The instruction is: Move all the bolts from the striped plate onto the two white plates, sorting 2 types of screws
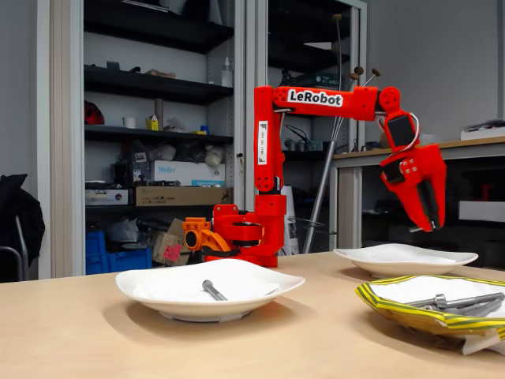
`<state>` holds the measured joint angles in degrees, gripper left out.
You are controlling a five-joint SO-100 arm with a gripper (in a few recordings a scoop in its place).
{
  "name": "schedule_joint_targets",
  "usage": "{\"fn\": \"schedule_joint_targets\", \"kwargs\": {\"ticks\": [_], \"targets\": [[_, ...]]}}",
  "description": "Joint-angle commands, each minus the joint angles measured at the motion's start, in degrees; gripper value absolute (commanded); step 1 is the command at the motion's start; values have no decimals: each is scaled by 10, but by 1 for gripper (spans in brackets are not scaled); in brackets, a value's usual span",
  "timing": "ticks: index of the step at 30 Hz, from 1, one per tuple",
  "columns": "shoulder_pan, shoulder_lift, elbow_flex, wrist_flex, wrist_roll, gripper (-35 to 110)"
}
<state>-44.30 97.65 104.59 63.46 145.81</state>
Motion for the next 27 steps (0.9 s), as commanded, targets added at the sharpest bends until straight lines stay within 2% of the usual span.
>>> {"fn": "schedule_joint_targets", "kwargs": {"ticks": [1, 3, 6, 13, 22, 27], "targets": [[-28, 83, 91, -41, 55, 0], [-28, 116, 144, -66, 53, 0], [-11, 150, 197, -100, 4, 10], [43, 125, 192, -163, -134, 18], [202, -20, 17, -243, -525, 18], [292, -77, -66, -251, -689, 16]]}}
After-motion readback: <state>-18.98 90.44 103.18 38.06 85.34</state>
